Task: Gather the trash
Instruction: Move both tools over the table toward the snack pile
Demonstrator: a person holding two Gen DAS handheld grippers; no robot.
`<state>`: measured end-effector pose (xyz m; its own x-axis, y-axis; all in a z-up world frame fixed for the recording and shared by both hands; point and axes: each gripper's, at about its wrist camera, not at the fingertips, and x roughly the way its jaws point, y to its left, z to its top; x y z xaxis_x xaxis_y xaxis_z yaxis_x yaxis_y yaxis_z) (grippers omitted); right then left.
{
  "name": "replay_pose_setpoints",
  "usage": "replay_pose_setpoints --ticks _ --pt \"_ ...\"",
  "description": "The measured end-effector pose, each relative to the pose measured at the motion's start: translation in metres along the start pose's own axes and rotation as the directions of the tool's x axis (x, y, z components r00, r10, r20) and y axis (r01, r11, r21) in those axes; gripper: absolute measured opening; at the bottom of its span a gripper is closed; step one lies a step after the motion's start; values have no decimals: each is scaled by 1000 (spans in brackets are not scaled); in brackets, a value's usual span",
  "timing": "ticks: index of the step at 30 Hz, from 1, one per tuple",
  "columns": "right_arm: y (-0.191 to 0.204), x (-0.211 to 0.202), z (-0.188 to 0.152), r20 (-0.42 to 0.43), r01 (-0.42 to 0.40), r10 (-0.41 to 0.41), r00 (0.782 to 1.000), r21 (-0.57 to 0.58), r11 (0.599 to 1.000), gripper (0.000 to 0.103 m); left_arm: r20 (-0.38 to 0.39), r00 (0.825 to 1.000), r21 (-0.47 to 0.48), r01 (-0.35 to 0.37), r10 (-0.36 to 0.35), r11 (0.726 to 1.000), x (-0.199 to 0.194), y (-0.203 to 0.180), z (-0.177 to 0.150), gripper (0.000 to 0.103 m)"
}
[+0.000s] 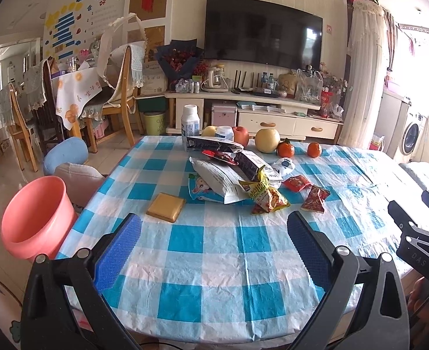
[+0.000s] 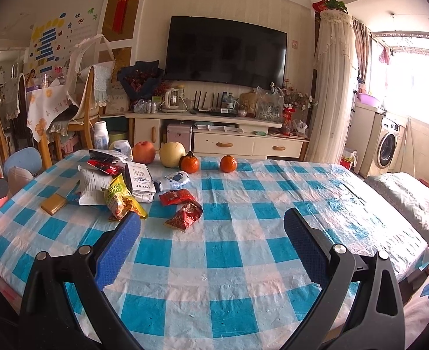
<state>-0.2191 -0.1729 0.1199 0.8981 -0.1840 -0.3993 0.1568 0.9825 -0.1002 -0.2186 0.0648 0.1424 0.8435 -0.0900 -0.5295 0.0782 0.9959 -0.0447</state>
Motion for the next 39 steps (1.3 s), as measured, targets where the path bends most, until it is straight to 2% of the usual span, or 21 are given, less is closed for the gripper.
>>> replay_pose_setpoints --ticks 12,22,30,35,39 --pt "4 4 1 -9 -10 10 1000 -12 1000 99 -15 1000 -4 -8 8 1000 5 2 -4 99" --pt "6 11 -1 -22 -22 22 1000 -22 1000 99 -34 999 -13 16 -17 1000 15 4 -7 99" --pt "13 22 -5 -64 -51 49 997 -38 998 99 -53 998 -28 21 -22 999 29 15 -14 99" --pt "13 31 -7 -106 -113 113 988 2 994 99 -66 997 -35 38 -40 999 41 25 -18 99" --pt "13 40 -8 -148 -180 184 972 40 983 99 -92 995 -48 34 -38 998 55 37 -20 99"
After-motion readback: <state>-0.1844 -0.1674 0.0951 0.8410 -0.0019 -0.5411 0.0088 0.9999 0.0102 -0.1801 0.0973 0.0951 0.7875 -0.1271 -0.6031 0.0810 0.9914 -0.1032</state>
